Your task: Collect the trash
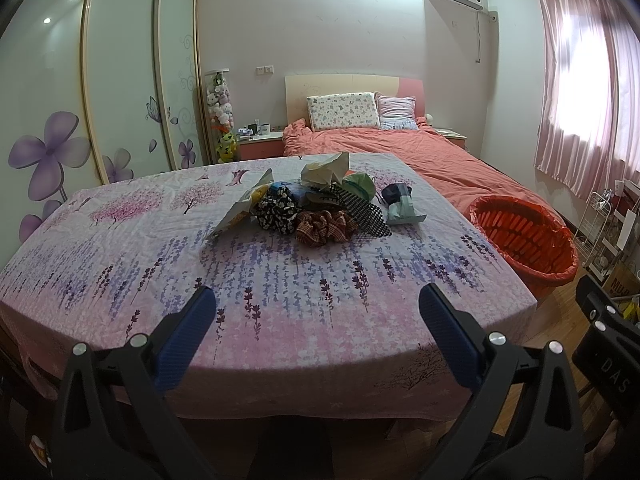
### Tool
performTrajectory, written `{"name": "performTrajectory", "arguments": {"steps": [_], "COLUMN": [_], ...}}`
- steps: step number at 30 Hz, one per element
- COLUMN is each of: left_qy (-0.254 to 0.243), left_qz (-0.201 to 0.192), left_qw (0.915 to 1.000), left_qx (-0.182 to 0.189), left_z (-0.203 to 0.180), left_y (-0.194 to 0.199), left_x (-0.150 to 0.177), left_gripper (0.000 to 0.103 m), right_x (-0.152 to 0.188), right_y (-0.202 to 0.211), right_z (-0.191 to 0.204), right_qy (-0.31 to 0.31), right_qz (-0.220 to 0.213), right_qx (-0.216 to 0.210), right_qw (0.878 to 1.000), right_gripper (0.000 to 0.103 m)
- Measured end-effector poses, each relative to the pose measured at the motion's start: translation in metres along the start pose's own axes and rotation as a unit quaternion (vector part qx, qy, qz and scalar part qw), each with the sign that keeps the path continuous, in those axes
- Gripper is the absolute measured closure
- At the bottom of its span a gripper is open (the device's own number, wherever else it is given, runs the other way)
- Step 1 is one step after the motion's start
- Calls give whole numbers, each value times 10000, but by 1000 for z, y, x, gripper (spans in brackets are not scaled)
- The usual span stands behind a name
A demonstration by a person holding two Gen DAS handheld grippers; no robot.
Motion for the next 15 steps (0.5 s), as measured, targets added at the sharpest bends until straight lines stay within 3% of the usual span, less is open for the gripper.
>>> {"name": "performTrajectory", "arguments": {"steps": [15], "left_qy": [2], "left_qz": [9], "left_qw": [10000], "left_qx": [4], "left_z": [0], "left_y": [1], "left_x": [0], "left_gripper": [4], "right_x": [-1], "right_y": [-1], "right_z": [0], "right_qy": [2], "right_qz": [6], "right_qx": [-1], "right_qw": [10000], "right_gripper": [2]}}
Point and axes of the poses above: each gripper's, at about its wrist camera, not at the fingertips, and y roughly against the way its jaws point, z to its left, x to its underside, the point moved 3 cm from there along -y, roughly the way its jaws point
